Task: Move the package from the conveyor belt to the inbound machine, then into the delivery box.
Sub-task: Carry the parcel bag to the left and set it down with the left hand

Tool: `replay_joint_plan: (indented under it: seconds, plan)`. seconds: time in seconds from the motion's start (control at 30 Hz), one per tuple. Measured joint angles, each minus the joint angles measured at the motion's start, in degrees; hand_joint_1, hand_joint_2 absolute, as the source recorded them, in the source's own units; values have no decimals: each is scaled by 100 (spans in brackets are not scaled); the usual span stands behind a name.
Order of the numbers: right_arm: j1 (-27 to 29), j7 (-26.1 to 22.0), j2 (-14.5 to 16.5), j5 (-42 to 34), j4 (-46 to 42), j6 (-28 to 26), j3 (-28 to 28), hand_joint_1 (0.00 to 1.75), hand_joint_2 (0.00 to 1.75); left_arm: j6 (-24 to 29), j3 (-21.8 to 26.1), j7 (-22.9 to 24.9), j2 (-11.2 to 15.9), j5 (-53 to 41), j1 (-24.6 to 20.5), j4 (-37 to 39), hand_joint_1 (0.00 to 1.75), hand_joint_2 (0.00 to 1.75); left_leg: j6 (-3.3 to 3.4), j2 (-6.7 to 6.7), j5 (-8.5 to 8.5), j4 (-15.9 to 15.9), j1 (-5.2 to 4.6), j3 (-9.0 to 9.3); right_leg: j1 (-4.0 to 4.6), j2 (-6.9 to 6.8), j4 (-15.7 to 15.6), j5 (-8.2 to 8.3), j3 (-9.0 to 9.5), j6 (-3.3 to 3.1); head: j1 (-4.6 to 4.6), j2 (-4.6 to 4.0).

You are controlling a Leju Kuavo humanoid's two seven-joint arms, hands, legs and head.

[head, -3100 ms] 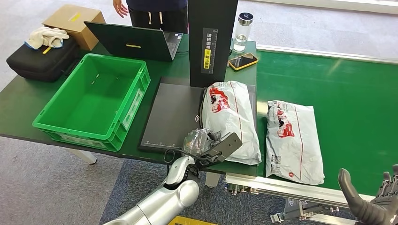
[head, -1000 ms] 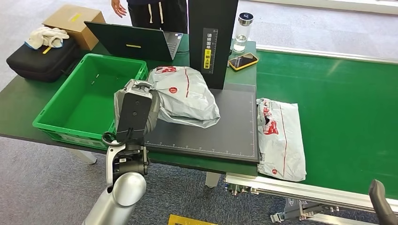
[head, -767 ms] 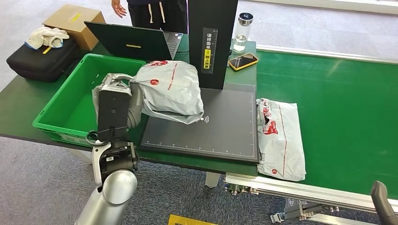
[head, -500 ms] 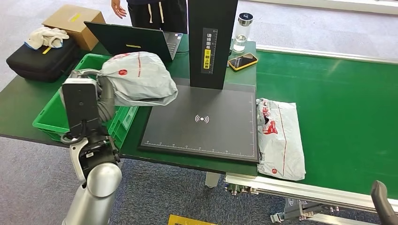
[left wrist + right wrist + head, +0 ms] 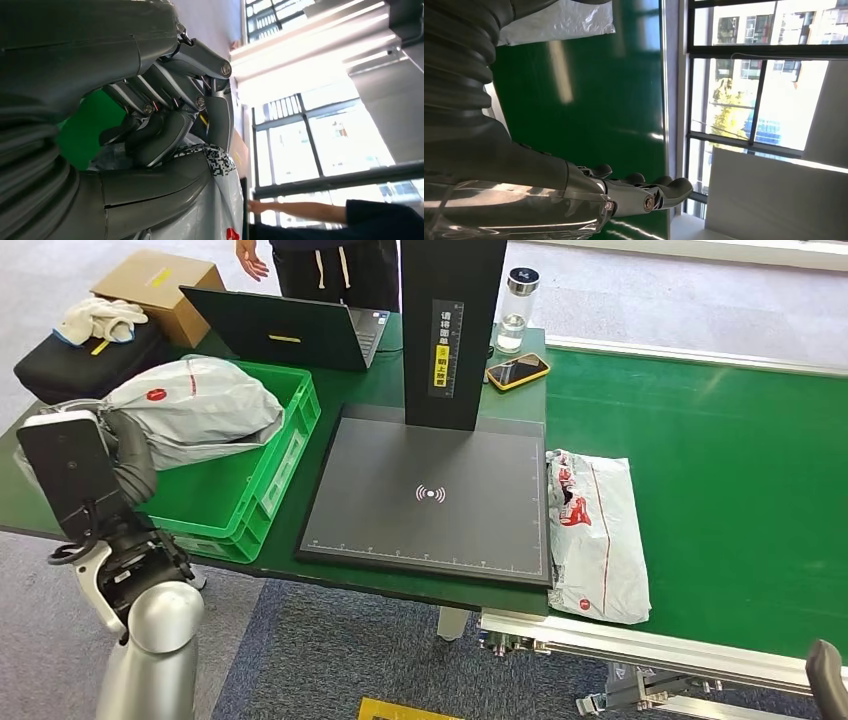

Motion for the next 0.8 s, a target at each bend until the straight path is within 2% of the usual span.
replay_joint_plan:
  seconds: [0.23,0.8]
  plan:
    - [132,38,0,-51,-166,5,17,0,175,-43,366,90,45,-135,67,-44,175,175,0,0,0,0,0,0,0,0,1,-1,1,-1,0,0]
    - [174,98,0,-139,-226,344,15,0,175,-318,692,171,123,-214,160,-236,175,175,0,1,0,0,0,4,0,0,0,-1,2,-2,1,0]
